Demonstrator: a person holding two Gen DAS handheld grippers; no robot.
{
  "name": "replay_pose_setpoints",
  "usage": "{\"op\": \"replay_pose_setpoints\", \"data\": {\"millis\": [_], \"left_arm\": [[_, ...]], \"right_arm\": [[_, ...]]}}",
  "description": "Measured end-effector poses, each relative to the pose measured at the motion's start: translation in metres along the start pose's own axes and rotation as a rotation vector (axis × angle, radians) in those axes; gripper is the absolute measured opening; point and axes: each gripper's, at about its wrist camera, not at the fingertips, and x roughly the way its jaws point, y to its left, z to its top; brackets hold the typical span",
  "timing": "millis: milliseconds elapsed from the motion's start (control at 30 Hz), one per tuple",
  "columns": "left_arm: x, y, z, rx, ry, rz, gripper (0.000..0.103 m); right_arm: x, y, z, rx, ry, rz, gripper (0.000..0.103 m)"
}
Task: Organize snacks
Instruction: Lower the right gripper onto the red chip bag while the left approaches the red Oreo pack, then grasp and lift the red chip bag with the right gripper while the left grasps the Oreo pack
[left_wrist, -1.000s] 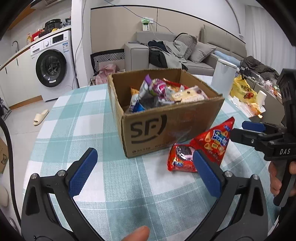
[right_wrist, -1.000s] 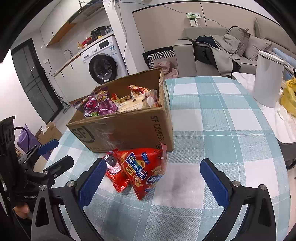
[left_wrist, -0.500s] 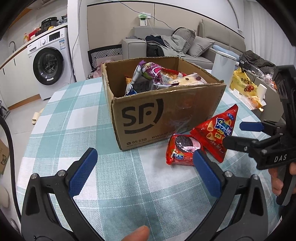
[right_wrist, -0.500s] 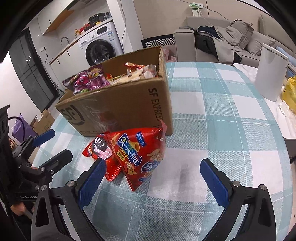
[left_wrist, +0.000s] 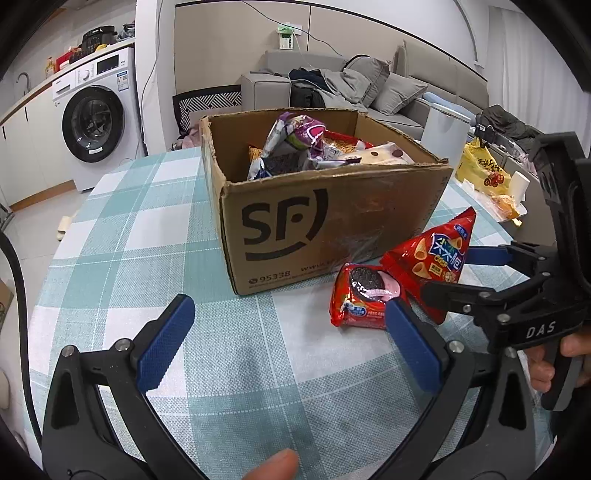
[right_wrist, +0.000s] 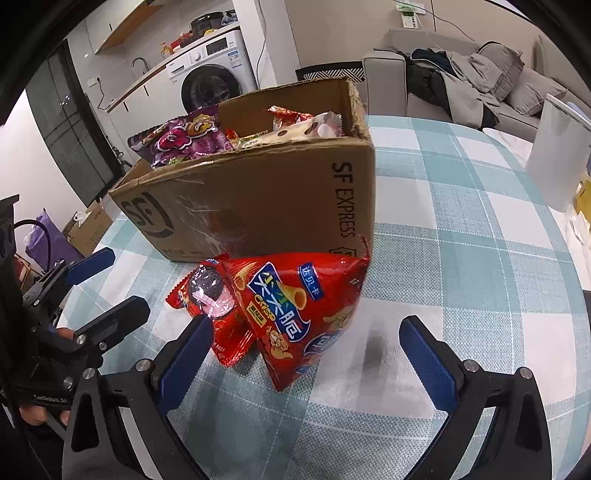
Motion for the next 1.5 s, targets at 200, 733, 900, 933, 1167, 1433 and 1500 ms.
{"op": "replay_pose_setpoints", "data": {"millis": [200,733,900,933,1167,1433,1500], "left_arm": [[0.002,0.002,-0.001,-0.005,0.003,0.001,0.103],[0.009,0.006,-0.003,-0.017,0.019,0.001,0.103],[0.009,0.003,-0.005,-0.005,0.022,0.004,0.103],[0.009,0.003,-0.005,-0.005,0.022,0.003,0.103],[0.009,0.002,-0.005,-0.012,0.03,-0.013,0.103],[0.012,-0.012,-0.006,0.014,0.047,-0.028,0.103],[0.014,-0.018,-0.008,0.029,0.052,-0.024,0.103]], "right_arm": [[0.004,-0.001,0.002,0.011,-0.01,0.004,0.102],[0.014,0.001,0.002,-0.02,-0.012,0.02,0.066],[0.009,0.001,-0.005,-0.03,-0.03,0.047,0.054],[0.008,0.0,-0.006,-0.026,-0.032,0.053,0.054],[-0.01,-0.006,-0.012,0.0,-0.077,0.072,0.052],[-0.038,-0.011,-0.024,0.01,-0.143,0.071,0.052],[-0.042,-0.011,-0.024,0.01,-0.151,0.078,0.052]]}}
